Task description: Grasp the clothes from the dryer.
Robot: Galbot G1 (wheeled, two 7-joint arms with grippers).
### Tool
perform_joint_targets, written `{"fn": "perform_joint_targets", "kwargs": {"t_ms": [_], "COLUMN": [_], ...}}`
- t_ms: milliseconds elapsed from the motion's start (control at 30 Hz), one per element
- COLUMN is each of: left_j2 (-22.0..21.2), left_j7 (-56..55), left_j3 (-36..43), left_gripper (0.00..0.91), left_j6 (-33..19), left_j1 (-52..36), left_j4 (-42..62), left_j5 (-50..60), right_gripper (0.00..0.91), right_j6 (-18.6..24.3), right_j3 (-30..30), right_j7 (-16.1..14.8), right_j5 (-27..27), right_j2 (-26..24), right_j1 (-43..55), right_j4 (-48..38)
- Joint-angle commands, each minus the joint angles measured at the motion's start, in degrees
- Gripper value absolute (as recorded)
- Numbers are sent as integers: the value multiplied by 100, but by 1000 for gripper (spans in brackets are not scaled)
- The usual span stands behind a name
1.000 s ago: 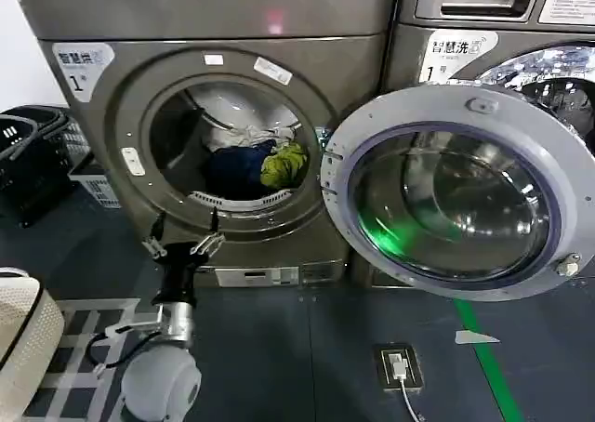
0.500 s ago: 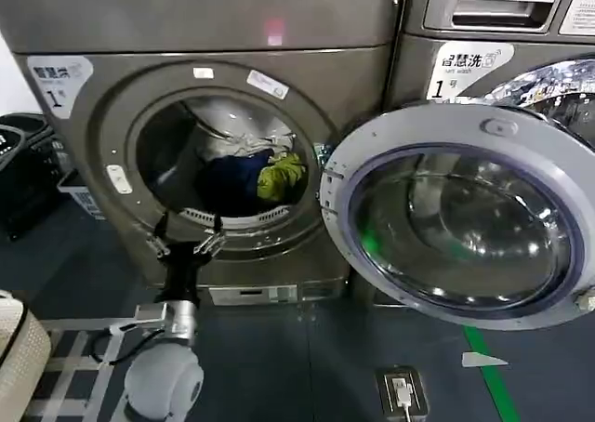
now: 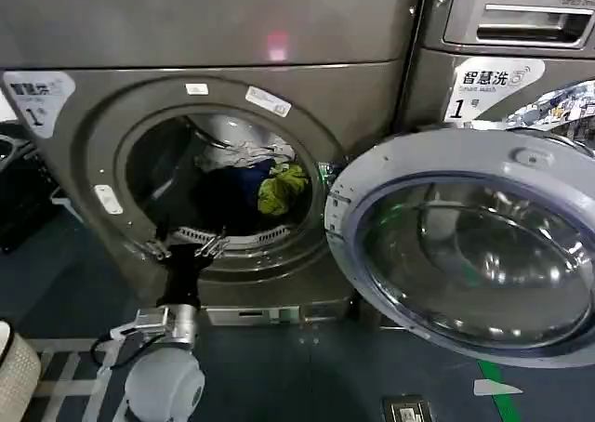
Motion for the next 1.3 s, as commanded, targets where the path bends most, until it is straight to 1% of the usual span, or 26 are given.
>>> {"fn": "perform_joint_targets", "kwargs": {"t_ms": [33, 467, 1100, 1167, 1300], "left_j2": [0, 13, 30, 14, 16], "left_j7": [2, 1, 14, 25, 31], "left_j3": [12, 7, -13, -16, -64], "left_gripper": [907, 907, 907, 907, 907], "left_j6": [0, 2, -36, -44, -31], "left_j1": [-11, -25, -35, -134, -599], "left_j4": [16, 32, 28, 116, 494], "left_j5": [-3, -7, -11, -27, -260], "right_gripper": [907, 907, 907, 907, 907], "right_j6": [-12, 7, 98, 95, 79], "right_j3": [-5, -68, 16, 31, 132], "right_j7": [-3, -49, -136, -107, 51], "right_j5": [10, -31, -23, -47, -116], "right_j2": [6, 19, 28, 27, 14], "right_j1": [5, 22, -90, -106, -201], "right_j4": [15, 62, 99, 72, 62]}}
